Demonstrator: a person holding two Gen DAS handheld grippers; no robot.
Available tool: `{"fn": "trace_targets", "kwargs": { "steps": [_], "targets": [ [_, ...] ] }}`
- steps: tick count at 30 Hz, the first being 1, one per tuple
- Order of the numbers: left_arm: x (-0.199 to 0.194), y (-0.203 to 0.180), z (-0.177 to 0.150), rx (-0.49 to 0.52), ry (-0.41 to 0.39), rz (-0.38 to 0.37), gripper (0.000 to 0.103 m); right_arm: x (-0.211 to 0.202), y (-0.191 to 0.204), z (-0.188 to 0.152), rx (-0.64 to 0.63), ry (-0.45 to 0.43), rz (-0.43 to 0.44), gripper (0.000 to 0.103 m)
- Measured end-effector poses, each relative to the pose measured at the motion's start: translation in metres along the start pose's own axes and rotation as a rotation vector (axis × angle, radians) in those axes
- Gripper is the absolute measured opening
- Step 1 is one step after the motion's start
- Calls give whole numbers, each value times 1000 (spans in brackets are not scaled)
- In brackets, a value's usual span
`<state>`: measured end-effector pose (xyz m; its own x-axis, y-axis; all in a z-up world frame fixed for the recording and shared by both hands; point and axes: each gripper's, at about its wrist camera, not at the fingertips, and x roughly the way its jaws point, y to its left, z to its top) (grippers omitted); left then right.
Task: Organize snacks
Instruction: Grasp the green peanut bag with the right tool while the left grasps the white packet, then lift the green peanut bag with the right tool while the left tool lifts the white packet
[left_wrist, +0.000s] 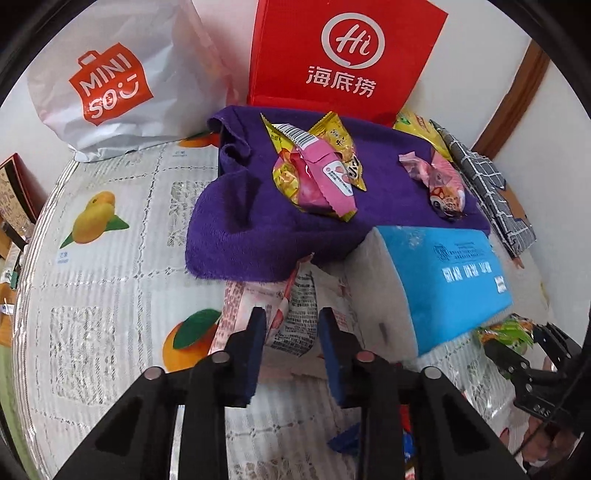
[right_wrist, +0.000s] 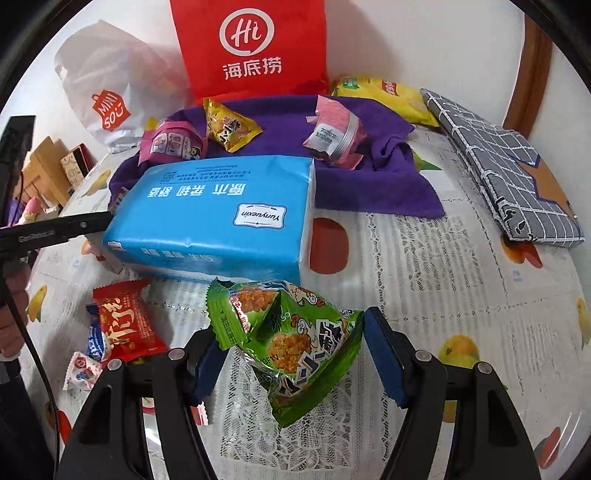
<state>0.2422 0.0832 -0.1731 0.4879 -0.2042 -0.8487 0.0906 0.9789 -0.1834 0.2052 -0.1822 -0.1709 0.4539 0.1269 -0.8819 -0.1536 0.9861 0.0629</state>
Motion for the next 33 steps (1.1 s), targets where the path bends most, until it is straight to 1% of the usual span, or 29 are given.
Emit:
{"fn": "trace_targets", "kwargs": {
  "steps": [4,9,10,12,14,15,17,18,19,20,22,24,25,28,33],
  "targets": [
    [-8,6,-12,-4,3,6,26,-1,0,-1,7,1,1,70],
    [-12,20,-22,-48,17,-7,27,-1,4,-2,5,0,-4,70],
    [-12,22,-23,-50,19,1,28,-2,5,-2,3,-1,-2,70],
    [-12,23,-24,-45,17,20,32,-3,5,-3,-4,-5,-2,70],
    [-11,22,-24,-42,13,25,41,-3,5,-4,-6,-7,-5,70],
    [-10,21,-24,-41,17,23,44,-4,5,-4,-5,-7,-5,70],
    [-9,18,-23,-34,16,17,56,-4,3,-5,-5,-5,-6,70],
    [-9,16,-22,-30,15,16,60,-5,2,-6,-6,-6,-9,70],
    [-8,13,-21,-24,15,14,67,-5,1,-6,-8,-10,-14,70],
    [-6,10,-19,-20,20,13,71,-5,0,-6,-7,-11,-17,70],
    [0,4,-17,-11,40,24,71,-5,-3,-6,4,-11,-18,70],
    [7,-1,-16,-1,59,45,71,-4,-6,-6,11,-11,-17,70],
    [11,-4,-15,10,66,72,72,-4,-8,-6,10,-11,-20,70],
    [20,-11,-14,35,69,136,74,-4,-12,-6,10,-14,-34,70],
    [27,-22,-16,78,69,227,73,-3,-18,-6,19,-14,-45,70]
  ]
}}
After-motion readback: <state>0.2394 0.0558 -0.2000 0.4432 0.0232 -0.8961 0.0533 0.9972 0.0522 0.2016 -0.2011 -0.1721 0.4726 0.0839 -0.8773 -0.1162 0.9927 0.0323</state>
